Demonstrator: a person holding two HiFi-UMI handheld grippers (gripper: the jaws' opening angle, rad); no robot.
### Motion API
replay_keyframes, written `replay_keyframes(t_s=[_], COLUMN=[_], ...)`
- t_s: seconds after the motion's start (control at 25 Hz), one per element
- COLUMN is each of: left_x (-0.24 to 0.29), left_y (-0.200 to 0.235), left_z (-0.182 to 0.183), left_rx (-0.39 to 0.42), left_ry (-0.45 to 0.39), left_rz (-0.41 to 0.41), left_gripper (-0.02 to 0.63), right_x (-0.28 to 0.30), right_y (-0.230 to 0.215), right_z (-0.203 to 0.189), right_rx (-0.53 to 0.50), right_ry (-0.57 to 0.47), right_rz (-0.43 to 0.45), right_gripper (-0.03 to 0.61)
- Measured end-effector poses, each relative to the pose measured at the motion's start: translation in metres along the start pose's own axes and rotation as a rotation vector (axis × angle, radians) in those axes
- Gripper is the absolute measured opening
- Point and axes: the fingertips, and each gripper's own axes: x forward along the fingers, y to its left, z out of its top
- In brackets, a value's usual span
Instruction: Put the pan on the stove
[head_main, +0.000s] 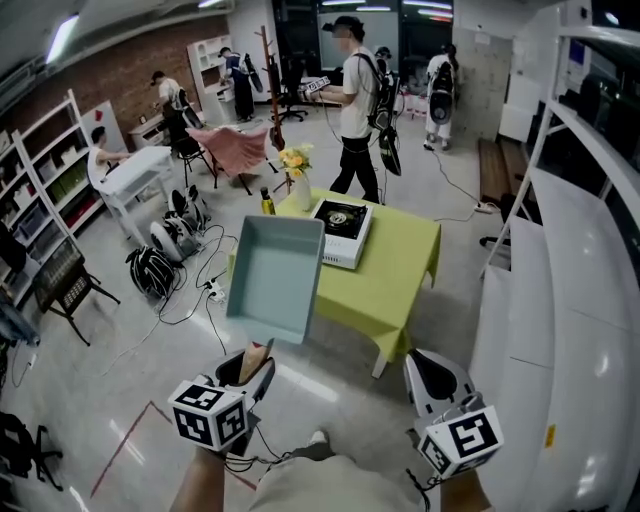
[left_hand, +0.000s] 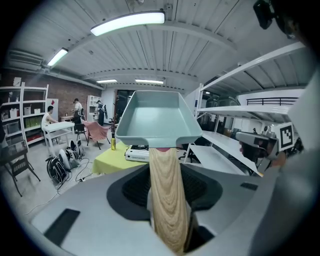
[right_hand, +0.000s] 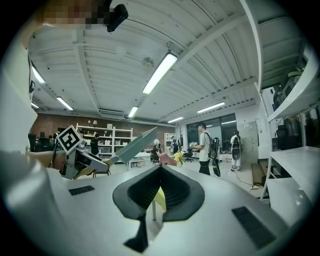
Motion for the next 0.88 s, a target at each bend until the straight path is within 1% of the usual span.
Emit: replay_keyframes(t_s=[0.2,0.36,0.56,0.88], left_x=[0.011,0.024,0.047,0.104], left_y=[0.006,0.018,0.036,0.069], left_z=[-0.003,0.003,0.01,0.031], left_rx=[-0.011,-0.011,-0.012,-0.024], left_ry=[-0.012,-0.028,-0.031,-0.013], left_rz=[0.003,0.011,0.016,0.005], left_gripper=[0.172,0.172,0.172,0.172], right_x=[0.006,0.022,0.05,0.112], right_y=[-0.007,-0.016,-0.026,-0.055], right_z=[-0.012,-0.017,-0.024,-0.03], right_rx=[0.0,0.0,-0.006,-0.004], right_ry=[0.012,0.009,0.022,0.049], right_rz=[-0.005,-0.004,0.002,0.008], right_gripper=[0.005,0.006,0.006,0.006])
